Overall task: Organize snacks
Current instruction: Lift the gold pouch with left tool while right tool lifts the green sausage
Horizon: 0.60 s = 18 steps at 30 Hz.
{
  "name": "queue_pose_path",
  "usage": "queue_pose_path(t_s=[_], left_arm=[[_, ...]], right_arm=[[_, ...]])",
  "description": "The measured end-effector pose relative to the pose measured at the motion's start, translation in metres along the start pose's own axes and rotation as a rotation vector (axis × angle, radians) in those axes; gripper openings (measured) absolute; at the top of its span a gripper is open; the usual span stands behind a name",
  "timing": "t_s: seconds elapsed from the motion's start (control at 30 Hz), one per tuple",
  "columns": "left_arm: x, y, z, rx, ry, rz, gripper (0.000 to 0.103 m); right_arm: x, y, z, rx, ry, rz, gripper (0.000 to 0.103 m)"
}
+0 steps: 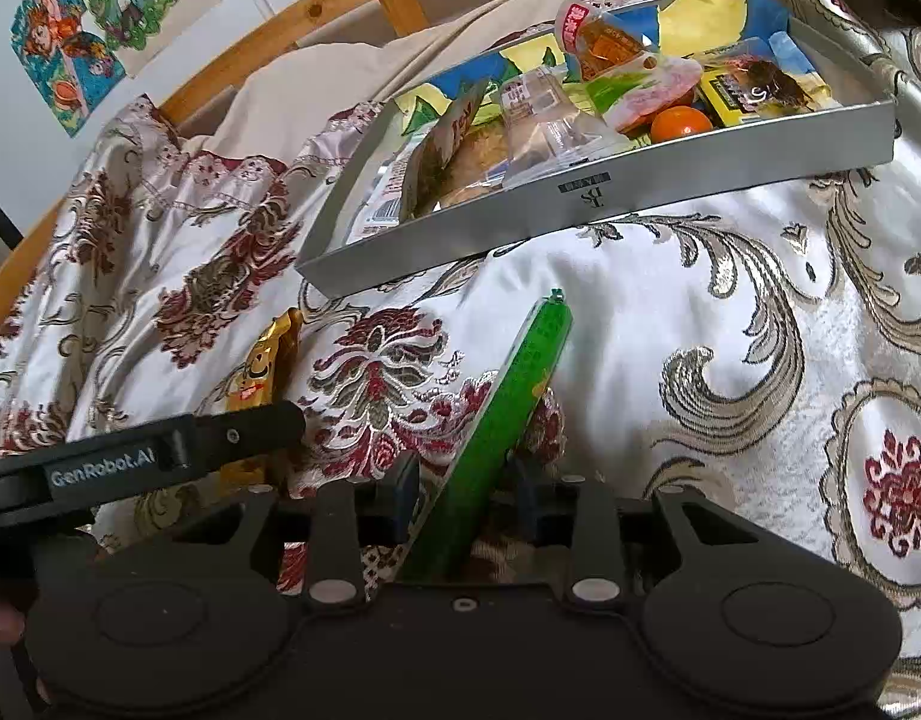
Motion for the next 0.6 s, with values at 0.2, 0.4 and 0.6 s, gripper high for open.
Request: queue_pose_path(t_s=[0.2, 0.4, 0.6], left_arm=[[0.003, 0.001, -0.003, 0.020, -0.014, -0.001, 0.080], [0.003, 0.004, -0.006, 0.060, 0.006, -0.017, 0.058], [0.002, -0.003, 0.000, 0.033, 0.013, -0.022, 0.049]], right_arm=[[0.001, 0.002, -0.006, -0.032, 0.002, -0.014, 0.040], [-0.001, 0.004, -0.002, -0.048, -0.013, 0.020, 0.029], [-0.003, 0.009, 0.008, -0.038, -0.044, 0.063, 0.026]])
Point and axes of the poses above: each gripper's, at about its wrist camera, not at the fingertips, and z roughly against the way its jaws point, y to its left, x to its top, the point moved 6 cm from there along -z, roughly the way its jaws point, and after that the axes turned 7 degrees about -y, right-handed, at the moved point
